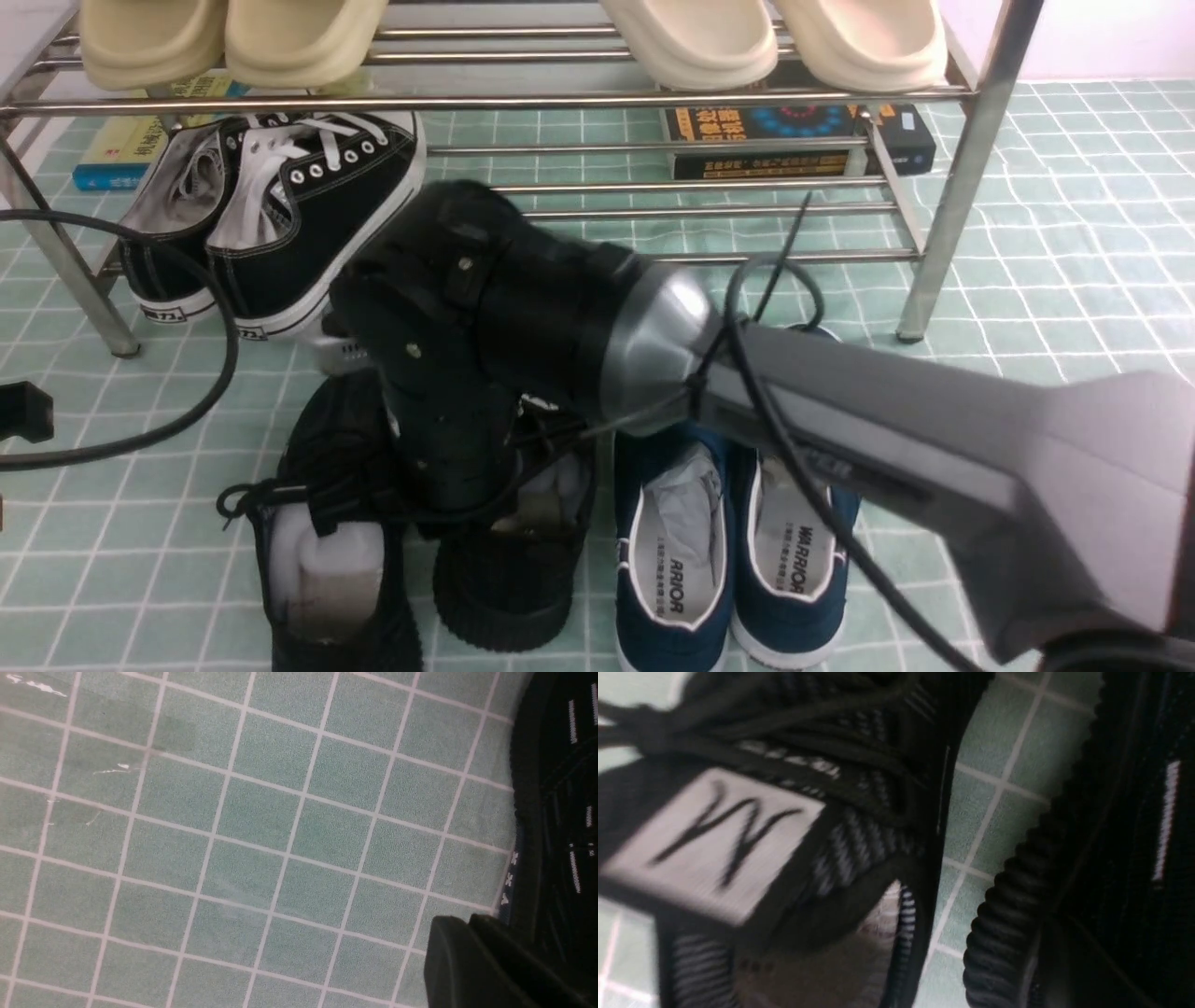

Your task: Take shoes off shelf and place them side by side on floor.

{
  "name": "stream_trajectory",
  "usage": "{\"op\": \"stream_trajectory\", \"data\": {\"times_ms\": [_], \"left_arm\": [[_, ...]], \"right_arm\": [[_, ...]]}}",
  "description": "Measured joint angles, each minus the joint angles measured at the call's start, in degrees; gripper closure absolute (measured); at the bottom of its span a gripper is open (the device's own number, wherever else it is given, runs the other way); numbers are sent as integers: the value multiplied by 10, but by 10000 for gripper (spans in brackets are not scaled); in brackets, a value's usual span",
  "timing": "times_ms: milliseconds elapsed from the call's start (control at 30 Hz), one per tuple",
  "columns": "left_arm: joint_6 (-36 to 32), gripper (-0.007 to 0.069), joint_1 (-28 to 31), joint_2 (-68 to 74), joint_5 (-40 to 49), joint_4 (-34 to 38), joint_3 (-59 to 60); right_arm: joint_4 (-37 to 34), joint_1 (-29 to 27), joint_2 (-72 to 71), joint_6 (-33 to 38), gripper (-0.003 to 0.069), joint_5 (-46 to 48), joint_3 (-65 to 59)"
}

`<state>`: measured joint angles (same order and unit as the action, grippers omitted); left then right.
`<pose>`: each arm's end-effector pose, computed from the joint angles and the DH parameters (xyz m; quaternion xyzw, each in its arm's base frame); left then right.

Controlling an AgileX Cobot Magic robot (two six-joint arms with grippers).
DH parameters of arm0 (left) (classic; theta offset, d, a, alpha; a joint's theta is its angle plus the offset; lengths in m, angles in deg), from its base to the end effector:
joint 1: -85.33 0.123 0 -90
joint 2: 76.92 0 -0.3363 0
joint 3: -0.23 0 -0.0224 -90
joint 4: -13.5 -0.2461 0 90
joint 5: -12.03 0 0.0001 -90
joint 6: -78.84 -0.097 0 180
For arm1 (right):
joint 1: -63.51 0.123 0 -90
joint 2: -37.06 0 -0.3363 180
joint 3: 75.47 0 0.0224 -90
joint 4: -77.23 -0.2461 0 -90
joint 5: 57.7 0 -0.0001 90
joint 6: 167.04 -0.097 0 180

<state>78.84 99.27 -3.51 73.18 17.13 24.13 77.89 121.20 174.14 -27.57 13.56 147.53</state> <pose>0.1823 0.0397 0.3461 -0.1289 0.9734 -0.0072 0.1890 0.2777 0.4371 0.2630 -0.1491 0.9805 0.0928 0.0878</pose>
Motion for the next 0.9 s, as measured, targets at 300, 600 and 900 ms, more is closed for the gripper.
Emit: {"op": "stream_trajectory", "data": {"times_ms": [300,600,900], "left_arm": [[0,559,0,0,0,1,0],[0,551,0,0,0,7,0],[0,550,0,0,0,27,0]], "right_arm": [[-35,0,0,12,442,-4,1],[-68,-3,-66,125,157,-2,2],[-68,-51,-155,200,250,0,-31]]}}
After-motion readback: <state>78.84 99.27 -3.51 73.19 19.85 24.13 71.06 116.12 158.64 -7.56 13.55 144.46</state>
